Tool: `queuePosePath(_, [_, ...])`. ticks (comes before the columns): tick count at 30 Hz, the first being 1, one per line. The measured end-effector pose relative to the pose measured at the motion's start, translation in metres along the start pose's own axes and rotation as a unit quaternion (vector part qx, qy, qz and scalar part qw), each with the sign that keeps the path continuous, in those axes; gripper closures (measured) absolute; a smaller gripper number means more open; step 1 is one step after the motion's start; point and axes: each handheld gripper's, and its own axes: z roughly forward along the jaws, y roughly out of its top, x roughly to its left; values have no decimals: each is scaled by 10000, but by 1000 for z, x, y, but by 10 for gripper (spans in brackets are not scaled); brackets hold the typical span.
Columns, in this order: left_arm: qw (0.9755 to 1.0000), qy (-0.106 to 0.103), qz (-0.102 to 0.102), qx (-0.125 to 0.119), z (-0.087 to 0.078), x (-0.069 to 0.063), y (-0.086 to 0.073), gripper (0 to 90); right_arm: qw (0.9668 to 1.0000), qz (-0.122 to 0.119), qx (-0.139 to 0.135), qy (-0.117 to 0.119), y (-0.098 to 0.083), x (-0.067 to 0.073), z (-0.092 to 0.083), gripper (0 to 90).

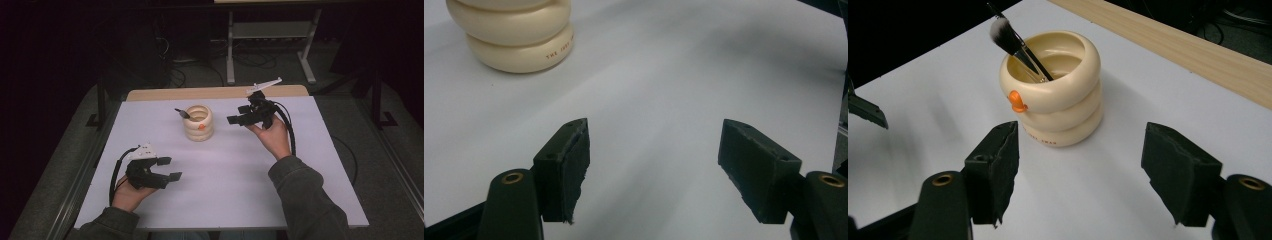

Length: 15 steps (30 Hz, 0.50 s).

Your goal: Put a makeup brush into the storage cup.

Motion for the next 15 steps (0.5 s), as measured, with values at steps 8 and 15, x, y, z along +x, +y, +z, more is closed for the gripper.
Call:
queuePosePath(8, [10000,18,1,21,0,0,1,278,9999,-118,106,15,-10,3,-4,284])
queuePosePath(15, [10000,34,-9,-2,1,1,1,269,9999,-82,79,32,-18,6,-9,267])
